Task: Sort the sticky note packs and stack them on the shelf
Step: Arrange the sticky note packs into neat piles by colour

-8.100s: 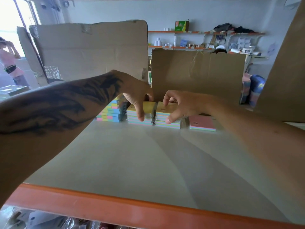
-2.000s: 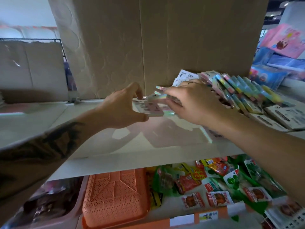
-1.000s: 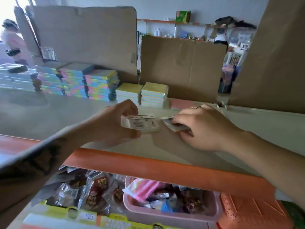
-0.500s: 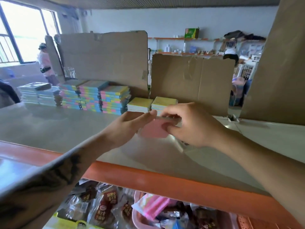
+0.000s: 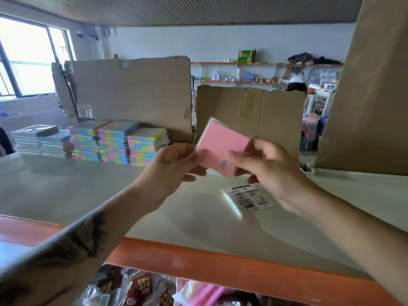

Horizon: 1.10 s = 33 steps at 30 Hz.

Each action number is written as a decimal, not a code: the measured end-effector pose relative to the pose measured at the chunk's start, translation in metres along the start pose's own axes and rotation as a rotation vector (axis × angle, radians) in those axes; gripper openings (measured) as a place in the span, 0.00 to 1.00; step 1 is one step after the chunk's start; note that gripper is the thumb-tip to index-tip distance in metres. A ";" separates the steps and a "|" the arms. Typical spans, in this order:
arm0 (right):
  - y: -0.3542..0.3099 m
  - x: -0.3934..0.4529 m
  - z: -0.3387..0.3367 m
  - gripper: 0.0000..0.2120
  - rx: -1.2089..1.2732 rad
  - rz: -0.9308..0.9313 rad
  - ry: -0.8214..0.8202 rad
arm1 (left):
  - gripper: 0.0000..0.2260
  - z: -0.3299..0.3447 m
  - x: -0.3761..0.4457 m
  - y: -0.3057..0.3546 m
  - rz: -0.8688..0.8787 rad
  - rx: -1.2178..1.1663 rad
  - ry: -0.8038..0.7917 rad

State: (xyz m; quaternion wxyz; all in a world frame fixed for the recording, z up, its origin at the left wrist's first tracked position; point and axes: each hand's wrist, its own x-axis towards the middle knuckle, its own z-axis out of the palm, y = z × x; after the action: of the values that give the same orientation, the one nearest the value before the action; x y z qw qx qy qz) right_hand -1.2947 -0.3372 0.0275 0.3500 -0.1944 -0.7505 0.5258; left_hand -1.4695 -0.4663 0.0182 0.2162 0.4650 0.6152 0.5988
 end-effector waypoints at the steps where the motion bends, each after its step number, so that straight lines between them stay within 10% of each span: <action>1: -0.001 -0.001 -0.004 0.22 -0.029 -0.038 0.022 | 0.10 0.001 0.002 0.002 0.007 0.006 0.009; 9: -0.004 -0.010 -0.052 0.28 -1.087 -0.701 -0.142 | 0.14 0.034 0.018 0.012 0.032 0.150 -0.067; 16: 0.005 -0.004 -0.080 0.28 -0.912 -0.531 -0.134 | 0.24 0.060 0.026 0.006 0.176 0.263 -0.113; 24: 0.044 0.048 -0.128 0.24 -0.883 -0.046 -0.129 | 0.38 0.065 0.006 -0.012 0.272 1.000 -0.383; 33: 0.094 0.056 -0.153 0.26 -0.945 0.135 -0.142 | 0.34 0.068 0.009 -0.032 0.234 1.016 -0.368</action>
State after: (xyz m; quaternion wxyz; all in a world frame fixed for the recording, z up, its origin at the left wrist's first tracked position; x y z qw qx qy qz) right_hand -1.2288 -0.1653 -0.0106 0.1364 -0.3440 -0.9150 0.1604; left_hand -1.4280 -0.4181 -0.0216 0.0007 0.6729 0.7231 0.1556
